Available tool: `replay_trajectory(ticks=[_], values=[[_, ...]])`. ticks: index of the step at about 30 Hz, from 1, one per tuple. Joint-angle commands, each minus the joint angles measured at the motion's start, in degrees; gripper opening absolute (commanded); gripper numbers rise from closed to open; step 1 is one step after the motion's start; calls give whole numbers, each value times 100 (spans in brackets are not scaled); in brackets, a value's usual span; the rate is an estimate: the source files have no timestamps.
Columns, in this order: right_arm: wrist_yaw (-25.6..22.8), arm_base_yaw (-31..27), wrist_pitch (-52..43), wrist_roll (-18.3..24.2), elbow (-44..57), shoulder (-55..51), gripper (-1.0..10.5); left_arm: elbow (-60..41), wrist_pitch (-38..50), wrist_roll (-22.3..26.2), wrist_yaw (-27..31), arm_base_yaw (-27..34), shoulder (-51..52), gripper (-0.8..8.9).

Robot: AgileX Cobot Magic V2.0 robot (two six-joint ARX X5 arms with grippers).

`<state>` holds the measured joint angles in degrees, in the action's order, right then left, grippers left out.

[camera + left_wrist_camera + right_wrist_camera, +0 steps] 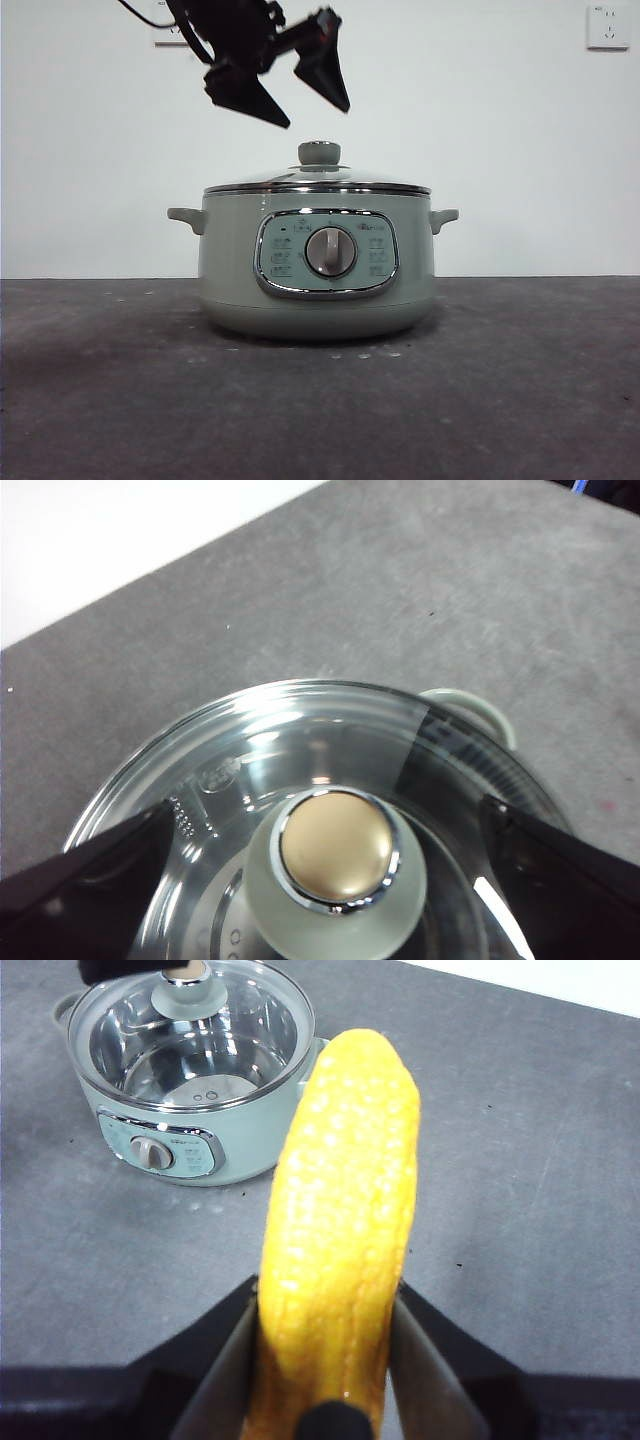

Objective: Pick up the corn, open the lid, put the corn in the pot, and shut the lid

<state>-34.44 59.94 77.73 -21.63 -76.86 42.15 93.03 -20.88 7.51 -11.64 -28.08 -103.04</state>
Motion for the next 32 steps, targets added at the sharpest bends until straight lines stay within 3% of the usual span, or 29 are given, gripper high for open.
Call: replay_trajectory(ticks=[1, 15, 21, 28, 32], values=[[-28, 0, 122, -76, -4, -7, -9, 39, 85, 70, 33, -26, -190, 627], [-157, 0, 122, -81, -4, -7, -8, 39, 260, 39, 120, -85, -586, 620], [-170, 0, 122, -83, -4, -7, -8, 39, 118, 20, 116, -90, -586, 329], [-319, 0, 122, -81, -4, -7, -8, 39, -55, 17, 116, -90, -586, 301], [-317, 0, 122, -81, -4, -4, -8, 39, -44, 4, 116, -92, -586, 141]])
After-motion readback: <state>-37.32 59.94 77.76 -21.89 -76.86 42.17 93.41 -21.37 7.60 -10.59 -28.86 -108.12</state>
